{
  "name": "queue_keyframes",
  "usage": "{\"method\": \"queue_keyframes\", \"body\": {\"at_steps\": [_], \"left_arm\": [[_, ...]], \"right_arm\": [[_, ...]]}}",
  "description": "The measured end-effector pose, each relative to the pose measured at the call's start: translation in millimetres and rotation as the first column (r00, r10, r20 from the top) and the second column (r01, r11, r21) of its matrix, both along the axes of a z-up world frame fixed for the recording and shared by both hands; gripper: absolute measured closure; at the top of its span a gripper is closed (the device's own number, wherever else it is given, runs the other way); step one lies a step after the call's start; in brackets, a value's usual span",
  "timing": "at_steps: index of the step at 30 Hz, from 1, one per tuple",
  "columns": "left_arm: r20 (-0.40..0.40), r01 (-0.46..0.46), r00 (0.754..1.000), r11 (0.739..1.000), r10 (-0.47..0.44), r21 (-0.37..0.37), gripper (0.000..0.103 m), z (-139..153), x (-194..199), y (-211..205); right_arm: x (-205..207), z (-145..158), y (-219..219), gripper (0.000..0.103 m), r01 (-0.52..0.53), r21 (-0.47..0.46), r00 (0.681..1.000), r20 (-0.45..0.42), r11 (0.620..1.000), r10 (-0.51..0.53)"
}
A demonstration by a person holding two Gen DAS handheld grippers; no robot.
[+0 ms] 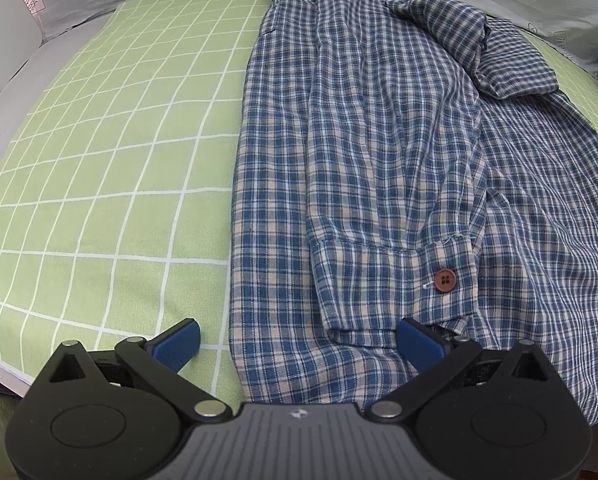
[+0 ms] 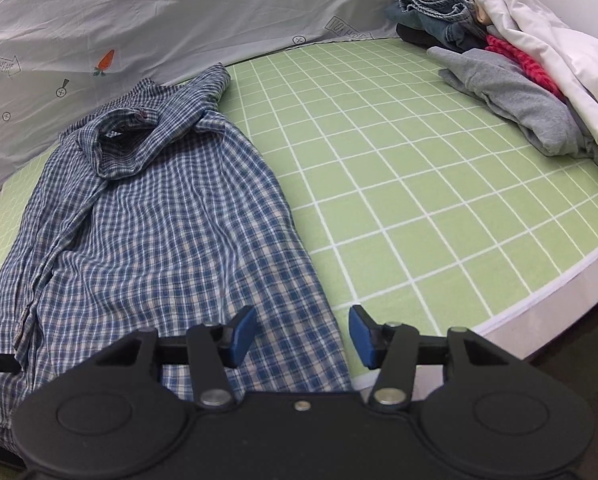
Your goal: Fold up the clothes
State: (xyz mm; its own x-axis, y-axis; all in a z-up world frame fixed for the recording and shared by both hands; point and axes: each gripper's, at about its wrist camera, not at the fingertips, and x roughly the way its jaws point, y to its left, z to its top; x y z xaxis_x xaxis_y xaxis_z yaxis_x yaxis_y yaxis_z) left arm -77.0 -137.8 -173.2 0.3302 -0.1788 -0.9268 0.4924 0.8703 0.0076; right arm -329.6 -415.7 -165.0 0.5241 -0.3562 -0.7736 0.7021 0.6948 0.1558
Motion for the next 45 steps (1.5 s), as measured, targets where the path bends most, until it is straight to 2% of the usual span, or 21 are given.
{"method": "queue_keyframes", "body": {"at_steps": [3, 4, 7, 8, 12, 16, 19, 24, 27, 30, 33, 36, 40, 45], "left_arm": [[0.003, -0.006, 1.0, 1.0, 0.006, -0.001, 0.0, 0, -2, 0], [0.003, -0.008, 1.0, 1.0, 0.008, 0.0, 0.0, 1, -3, 0], [-0.002, -0.009, 1.0, 1.0, 0.009, 0.006, 0.0, 1, -5, 0], [-0.004, -0.009, 1.0, 1.0, 0.009, 0.009, 0.0, 1, -5, 0], [-0.012, -0.007, 1.0, 1.0, 0.008, 0.019, 0.0, 2, -7, 2], [-0.009, -0.011, 1.0, 1.0, 0.011, 0.017, 0.0, 4, -11, 3], [-0.009, -0.012, 1.0, 1.0, 0.012, 0.016, 0.0, 4, -11, 3], [-0.008, -0.019, 1.0, 1.0, 0.019, 0.005, 0.0, 3, -12, 6], [-0.005, -0.019, 1.0, 1.0, 0.019, 0.004, 0.0, 3, -13, 6], [-0.003, -0.017, 1.0, 1.0, 0.017, 0.003, 0.0, 3, -14, 6], [-0.005, -0.012, 1.0, 1.0, 0.012, 0.003, 0.0, 3, -14, 7], [-0.006, -0.007, 1.0, 1.0, 0.007, 0.003, 0.0, 3, -12, 7], [-0.009, -0.001, 1.0, 1.0, 0.001, 0.004, 0.0, 2, -11, 7], [-0.007, 0.007, 1.0, 1.0, -0.007, 0.004, 0.0, 1, -10, 5]], "right_arm": [[-6, -4, -3, 0.051, 0.021, 0.01, 1.0, -0.009, 1.0, -0.021], [-7, -4, -3, 0.057, 0.014, 0.008, 1.0, -0.012, 1.0, -0.014], [-4, -4, -1, 0.102, -0.01, 0.013, 1.0, -0.008, 1.0, 0.01], [-3, -3, 0, 0.102, -0.018, 0.016, 1.0, -0.005, 1.0, 0.018], [5, 11, 4, 0.103, -0.082, 0.051, 0.992, 0.098, 0.995, 0.077], [26, 25, 17, 0.103, -0.221, 0.089, 0.958, 0.205, 0.971, 0.199], [48, 32, 33, 0.103, -0.35, 0.108, 0.913, 0.261, 0.931, 0.313], [86, 28, 72, 0.103, -0.546, 0.136, 0.822, 0.277, 0.827, 0.498], [103, 11, 90, 0.103, -0.599, 0.199, 0.796, 0.245, 0.776, 0.553], [111, -9, 99, 0.103, -0.595, 0.262, 0.804, 0.182, 0.76, 0.566], [109, -11, 92, 0.102, -0.572, 0.306, 0.82, 0.19, 0.761, 0.54], [107, -5, 87, 0.097, -0.552, 0.306, 0.834, 0.189, 0.776, 0.518], [106, 4, 80, 0.085, -0.524, 0.284, 0.852, 0.202, 0.803, 0.484], [104, 8, 72, 0.085, -0.469, 0.276, 0.881, 0.211, 0.839, 0.423]]}}
